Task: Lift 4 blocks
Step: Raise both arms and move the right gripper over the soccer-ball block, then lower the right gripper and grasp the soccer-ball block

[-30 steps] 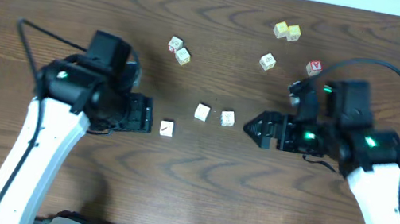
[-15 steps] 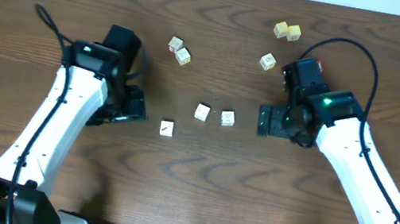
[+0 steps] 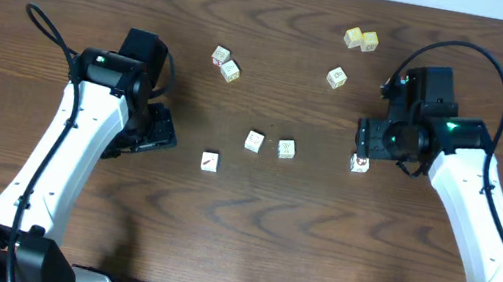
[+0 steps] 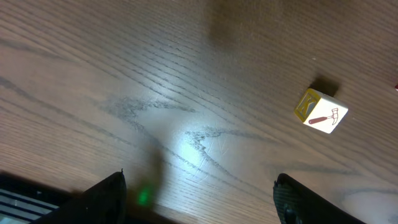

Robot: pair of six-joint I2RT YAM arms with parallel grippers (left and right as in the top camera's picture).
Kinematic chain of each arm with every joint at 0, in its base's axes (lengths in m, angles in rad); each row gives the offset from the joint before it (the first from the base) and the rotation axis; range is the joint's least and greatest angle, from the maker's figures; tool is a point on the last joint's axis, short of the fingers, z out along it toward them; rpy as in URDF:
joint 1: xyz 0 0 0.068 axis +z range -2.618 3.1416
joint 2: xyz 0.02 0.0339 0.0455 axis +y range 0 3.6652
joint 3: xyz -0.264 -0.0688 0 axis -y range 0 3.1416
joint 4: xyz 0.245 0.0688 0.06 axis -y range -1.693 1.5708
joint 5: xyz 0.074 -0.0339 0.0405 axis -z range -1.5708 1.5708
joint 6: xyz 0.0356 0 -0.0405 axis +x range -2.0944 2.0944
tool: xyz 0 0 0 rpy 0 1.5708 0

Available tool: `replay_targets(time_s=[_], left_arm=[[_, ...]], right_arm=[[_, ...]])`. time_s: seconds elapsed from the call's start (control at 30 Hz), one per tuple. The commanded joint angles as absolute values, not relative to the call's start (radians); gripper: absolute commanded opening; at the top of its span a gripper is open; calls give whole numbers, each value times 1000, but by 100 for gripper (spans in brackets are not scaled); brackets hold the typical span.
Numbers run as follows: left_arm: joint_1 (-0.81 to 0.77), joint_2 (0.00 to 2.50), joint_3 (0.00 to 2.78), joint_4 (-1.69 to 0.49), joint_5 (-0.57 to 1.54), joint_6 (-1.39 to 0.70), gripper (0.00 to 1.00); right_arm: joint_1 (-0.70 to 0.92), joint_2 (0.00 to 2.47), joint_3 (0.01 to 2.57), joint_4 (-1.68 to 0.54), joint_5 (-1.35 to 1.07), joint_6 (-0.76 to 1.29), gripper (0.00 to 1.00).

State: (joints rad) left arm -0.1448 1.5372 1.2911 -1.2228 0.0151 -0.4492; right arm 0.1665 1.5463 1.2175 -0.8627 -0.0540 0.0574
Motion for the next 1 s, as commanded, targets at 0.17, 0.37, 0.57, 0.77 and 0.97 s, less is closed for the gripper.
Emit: replay_targets(time_s=[0.17,0.37,0.57,0.77,0.97], left_arm=[[-142,1534,1311,-1225,-8,-462,76],[-142,1534,1311,-1225,-8,-463,76],[-142,1534,1311,-1222,-8,-480,76],[-142,1534,1311,-1222,-8,-493,76],[-142,1534,1311,-1218,-8,-496,76]], right_arm=[[165,1545,1035,-680,-80,75,71],[165,1554,1012,-635,-79,100,70],[165,1641,1011,-612,-76,100,57],[165,1697,1011,-599,-76,101,64],[167,1716,1011,-598,-68,100,61]])
